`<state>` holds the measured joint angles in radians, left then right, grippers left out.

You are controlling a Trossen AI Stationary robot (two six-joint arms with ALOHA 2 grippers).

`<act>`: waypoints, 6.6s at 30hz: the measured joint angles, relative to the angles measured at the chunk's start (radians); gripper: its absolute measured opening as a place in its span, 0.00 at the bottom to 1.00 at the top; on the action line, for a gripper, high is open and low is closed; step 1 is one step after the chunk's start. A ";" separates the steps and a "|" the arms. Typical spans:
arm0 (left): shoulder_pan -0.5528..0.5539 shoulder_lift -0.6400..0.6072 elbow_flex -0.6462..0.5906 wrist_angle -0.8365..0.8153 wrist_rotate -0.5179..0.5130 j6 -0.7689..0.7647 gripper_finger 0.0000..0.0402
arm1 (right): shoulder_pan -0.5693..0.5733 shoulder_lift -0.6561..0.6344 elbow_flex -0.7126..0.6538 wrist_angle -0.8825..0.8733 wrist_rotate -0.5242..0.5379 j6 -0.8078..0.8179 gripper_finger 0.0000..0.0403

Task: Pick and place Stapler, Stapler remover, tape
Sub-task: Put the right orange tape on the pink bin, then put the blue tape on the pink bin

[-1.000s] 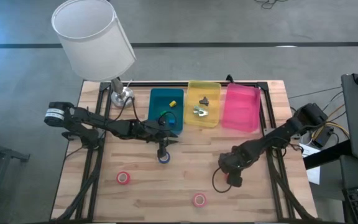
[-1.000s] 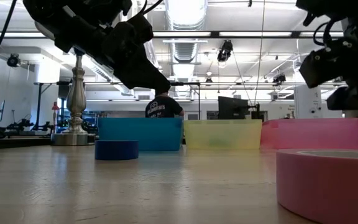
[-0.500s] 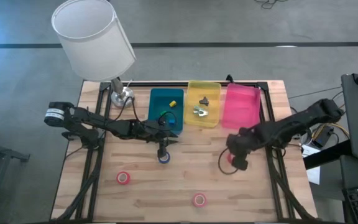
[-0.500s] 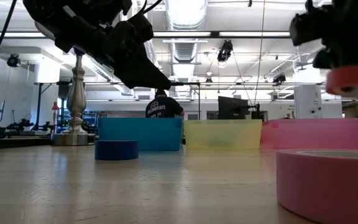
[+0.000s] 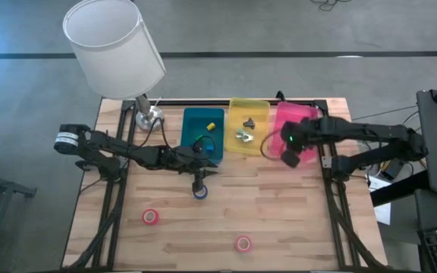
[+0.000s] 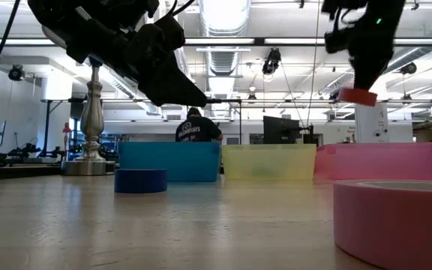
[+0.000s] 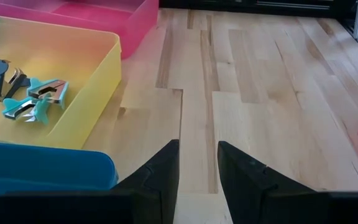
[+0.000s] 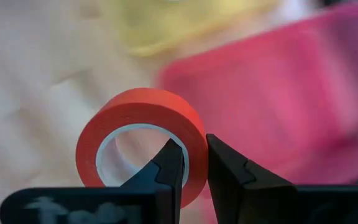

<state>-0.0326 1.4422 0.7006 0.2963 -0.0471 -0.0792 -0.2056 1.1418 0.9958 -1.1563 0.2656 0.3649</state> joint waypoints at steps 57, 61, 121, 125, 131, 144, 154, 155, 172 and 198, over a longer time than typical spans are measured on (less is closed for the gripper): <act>-0.004 0.000 0.000 -0.008 0.059 -0.002 0.28 | -0.628 0.311 -0.041 0.190 -0.029 -0.119 0.41; -0.042 -0.002 0.014 -0.039 0.137 0.037 0.28 | -0.545 0.187 -0.048 0.188 -0.076 -0.082 0.41; -0.250 0.174 0.092 -0.267 -0.077 -0.105 0.10 | 0.246 0.286 -0.137 0.911 -0.270 -0.147 0.41; -0.250 0.172 0.141 -0.238 -0.078 -0.035 0.11 | 0.304 0.286 -0.139 1.014 -0.293 -0.288 0.41; -0.249 0.172 0.225 -0.235 -0.052 0.087 0.11 | 0.374 0.286 -0.139 1.072 -0.292 -0.422 0.41; -0.242 0.173 0.320 -0.186 0.092 0.134 0.12 | 0.456 0.287 -0.139 1.135 -0.289 -0.873 0.41; -0.229 0.184 0.320 -0.106 0.145 0.083 0.12 | 0.480 0.287 -0.140 1.209 -0.289 -1.034 0.41; -0.227 0.185 0.319 -0.100 0.148 0.079 0.12 | 0.484 0.287 -0.140 1.213 -0.289 -1.050 0.41; -0.222 0.179 0.318 -0.006 0.230 0.046 0.12 | 0.536 0.286 -0.139 1.252 -0.285 -1.154 0.41; -0.217 0.182 0.313 0.015 0.165 0.055 0.27 | 0.541 0.287 -0.140 1.256 -0.290 -0.994 0.29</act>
<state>-0.2501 1.6241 1.0138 0.3111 0.1180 -0.0246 0.3359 1.4292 0.8562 0.0997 -0.0240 -0.6294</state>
